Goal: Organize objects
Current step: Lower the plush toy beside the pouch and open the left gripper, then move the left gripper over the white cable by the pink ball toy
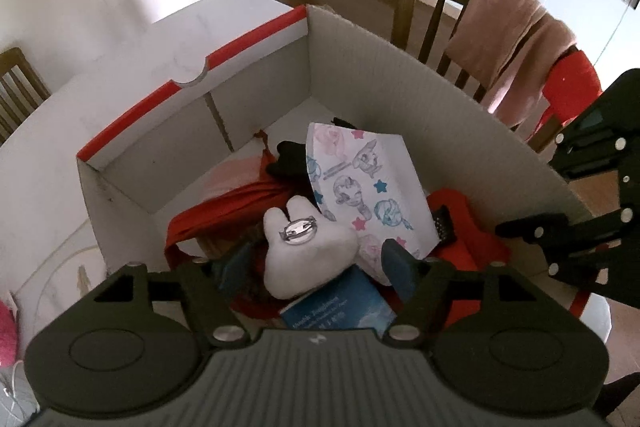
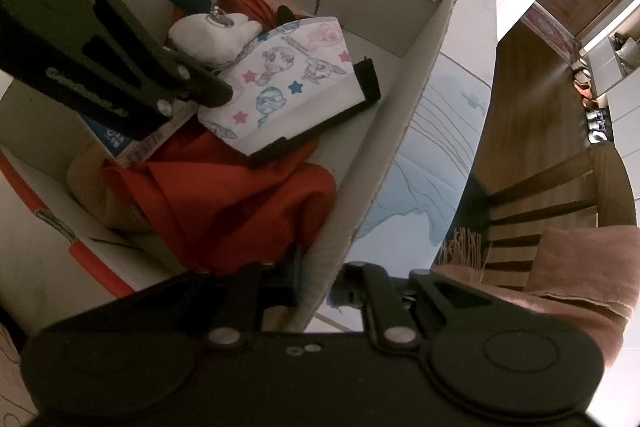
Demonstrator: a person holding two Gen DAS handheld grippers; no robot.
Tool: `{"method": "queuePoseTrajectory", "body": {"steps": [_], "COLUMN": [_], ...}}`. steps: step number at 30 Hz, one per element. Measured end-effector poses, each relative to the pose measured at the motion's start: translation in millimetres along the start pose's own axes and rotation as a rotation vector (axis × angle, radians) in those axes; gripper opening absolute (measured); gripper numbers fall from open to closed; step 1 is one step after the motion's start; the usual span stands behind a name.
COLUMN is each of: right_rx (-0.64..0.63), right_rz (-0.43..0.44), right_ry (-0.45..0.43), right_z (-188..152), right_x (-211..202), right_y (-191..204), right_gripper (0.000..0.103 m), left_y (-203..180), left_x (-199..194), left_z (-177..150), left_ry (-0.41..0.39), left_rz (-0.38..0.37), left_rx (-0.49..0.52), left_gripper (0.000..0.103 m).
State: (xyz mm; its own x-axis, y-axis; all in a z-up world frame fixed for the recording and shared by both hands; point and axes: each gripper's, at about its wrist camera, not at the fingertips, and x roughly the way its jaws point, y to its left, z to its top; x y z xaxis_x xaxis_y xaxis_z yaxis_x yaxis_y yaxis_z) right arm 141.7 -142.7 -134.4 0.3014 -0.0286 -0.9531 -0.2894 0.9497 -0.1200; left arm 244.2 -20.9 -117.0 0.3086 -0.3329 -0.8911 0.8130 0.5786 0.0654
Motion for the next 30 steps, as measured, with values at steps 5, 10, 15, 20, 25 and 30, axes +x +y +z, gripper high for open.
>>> {"method": "queuePoseTrajectory", "body": {"steps": [5, 10, 15, 20, 25, 30], "right_rx": [0.002, 0.008, 0.008, 0.016, 0.031, 0.035], "right_rz": [0.0, -0.002, -0.002, 0.001, 0.006, 0.005], "right_ry": [0.002, 0.01, 0.016, 0.019, 0.028, 0.033], "right_z": [0, 1, 1, 1, 1, 1], "right_x": [0, 2, 3, 4, 8, 9], "right_y": [0, 0, 0, -1, -3, -3], "right_gripper": [0.01, 0.01, 0.01, 0.01, 0.01, 0.01], "left_y": [2, 7, 14, 21, 34, 59], "left_x": [-9, -21, -38, -57, -77, -96], "left_z": [-4, -8, -14, -23, -37, -55], "left_ry": [-0.016, -0.034, -0.065, -0.1, -0.132, -0.17], "left_rz": [-0.002, -0.002, -0.008, 0.002, 0.014, 0.049], "left_rx": [0.003, -0.018, -0.027, -0.039, -0.086, -0.167], "left_gripper": [0.076, 0.076, 0.076, 0.076, 0.076, 0.076]}}
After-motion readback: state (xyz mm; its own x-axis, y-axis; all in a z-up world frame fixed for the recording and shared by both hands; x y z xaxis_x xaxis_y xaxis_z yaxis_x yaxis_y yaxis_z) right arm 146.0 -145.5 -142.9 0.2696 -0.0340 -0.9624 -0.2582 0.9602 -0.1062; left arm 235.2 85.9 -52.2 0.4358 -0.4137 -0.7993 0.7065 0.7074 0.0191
